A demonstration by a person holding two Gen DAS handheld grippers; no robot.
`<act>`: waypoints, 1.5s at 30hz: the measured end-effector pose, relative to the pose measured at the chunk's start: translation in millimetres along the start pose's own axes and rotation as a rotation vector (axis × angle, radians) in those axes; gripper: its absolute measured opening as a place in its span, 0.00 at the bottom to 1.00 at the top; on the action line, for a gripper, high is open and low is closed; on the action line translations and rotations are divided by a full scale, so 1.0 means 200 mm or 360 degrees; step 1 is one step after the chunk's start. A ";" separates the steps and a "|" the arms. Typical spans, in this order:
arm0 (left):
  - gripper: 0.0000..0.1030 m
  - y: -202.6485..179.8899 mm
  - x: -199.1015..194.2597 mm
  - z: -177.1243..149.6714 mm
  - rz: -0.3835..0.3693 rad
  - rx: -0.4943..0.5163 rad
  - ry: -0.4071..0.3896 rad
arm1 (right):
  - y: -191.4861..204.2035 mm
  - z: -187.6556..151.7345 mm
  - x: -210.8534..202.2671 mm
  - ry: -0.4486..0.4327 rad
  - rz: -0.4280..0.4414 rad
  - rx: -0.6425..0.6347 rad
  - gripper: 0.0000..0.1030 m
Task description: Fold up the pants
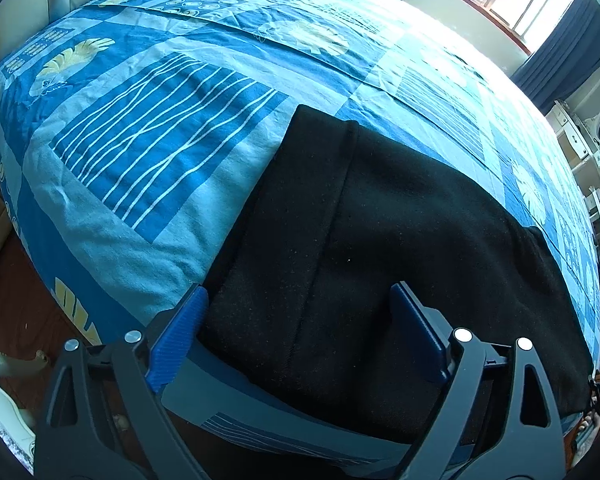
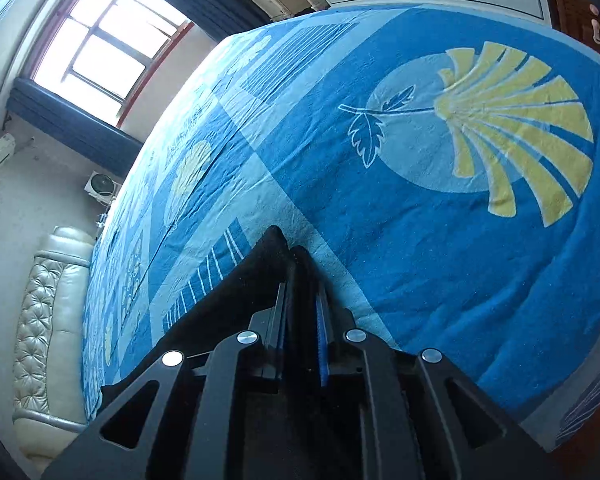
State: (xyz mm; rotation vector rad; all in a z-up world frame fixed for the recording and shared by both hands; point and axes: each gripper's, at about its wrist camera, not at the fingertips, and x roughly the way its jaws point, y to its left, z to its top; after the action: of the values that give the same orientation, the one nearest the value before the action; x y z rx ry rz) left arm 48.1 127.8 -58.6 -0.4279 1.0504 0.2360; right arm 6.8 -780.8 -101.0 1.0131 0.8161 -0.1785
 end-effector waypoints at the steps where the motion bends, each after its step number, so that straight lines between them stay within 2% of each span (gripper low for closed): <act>1: 0.89 0.00 0.00 0.00 -0.0002 0.0010 0.0001 | -0.02 0.00 -0.02 0.0007 0.0057 0.0060 0.17; 3: 0.89 0.00 -0.01 0.00 -0.0010 0.0038 0.0004 | -0.03 0.01 -0.11 -0.0059 0.0032 0.0067 0.23; 6: 0.89 0.00 -0.03 -0.01 -0.0030 0.0056 -0.0013 | -0.07 0.00 -0.25 -0.0129 0.0060 0.0110 0.45; 7: 0.89 0.00 -0.05 -0.01 -0.0038 0.0058 -0.0025 | -0.09 -0.01 -0.28 -0.0124 0.0082 0.0140 0.49; 12: 0.89 -0.03 -0.11 -0.02 -0.0054 0.0086 -0.0073 | -0.16 -0.05 -0.26 0.0018 0.0044 0.0160 0.50; 14: 0.89 -0.04 -0.12 -0.02 -0.0052 0.0112 -0.0076 | -0.16 -0.08 -0.19 0.0151 0.0135 0.0181 0.52; 16: 0.89 -0.03 -0.13 -0.02 -0.0071 0.0110 -0.0073 | -0.12 -0.11 -0.15 0.0180 0.0152 0.0158 0.60; 17: 0.89 -0.03 -0.14 -0.02 -0.0082 0.0103 -0.0075 | -0.10 -0.11 -0.15 0.0169 0.0113 0.0144 0.59; 18: 0.89 -0.02 -0.15 -0.02 -0.0089 0.0100 -0.0075 | -0.08 -0.11 -0.14 0.0172 0.0073 0.0129 0.53; 19: 0.89 -0.02 -0.16 -0.02 -0.0095 0.0098 -0.0076 | -0.06 -0.13 -0.13 0.0208 0.0041 0.0085 0.33; 20: 0.89 -0.01 -0.16 -0.02 -0.0100 0.0096 -0.0077 | -0.02 -0.13 -0.11 0.0246 0.0012 0.0036 0.25; 22: 0.89 0.00 -0.17 -0.03 -0.0102 0.0092 -0.0075 | 0.04 -0.15 -0.11 0.0238 -0.0086 -0.0035 0.24; 29: 0.89 -0.02 -0.17 -0.03 -0.0104 0.0167 -0.0046 | 0.27 -0.14 -0.30 0.0069 -0.0015 -0.0064 0.24; 34: 0.89 -0.05 -0.18 -0.05 -0.0082 0.0224 -0.0058 | 0.64 -0.23 -0.41 0.0004 0.0102 -0.0273 0.23; 40: 0.89 -0.04 -0.16 -0.08 -0.0119 0.0187 -0.0011 | 1.12 -0.41 -0.46 -0.0002 0.0246 -0.0538 0.23; 45: 0.89 -0.08 -0.21 -0.09 -0.0126 0.0255 -0.0059 | 1.48 -0.66 -0.35 0.0067 0.0302 -0.0771 0.23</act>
State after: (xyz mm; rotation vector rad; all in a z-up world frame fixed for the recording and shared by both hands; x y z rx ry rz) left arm 21.4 105.7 -26.2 -0.3187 1.0058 0.0882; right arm 34.0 -529.5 114.1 0.6309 0.7480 0.1980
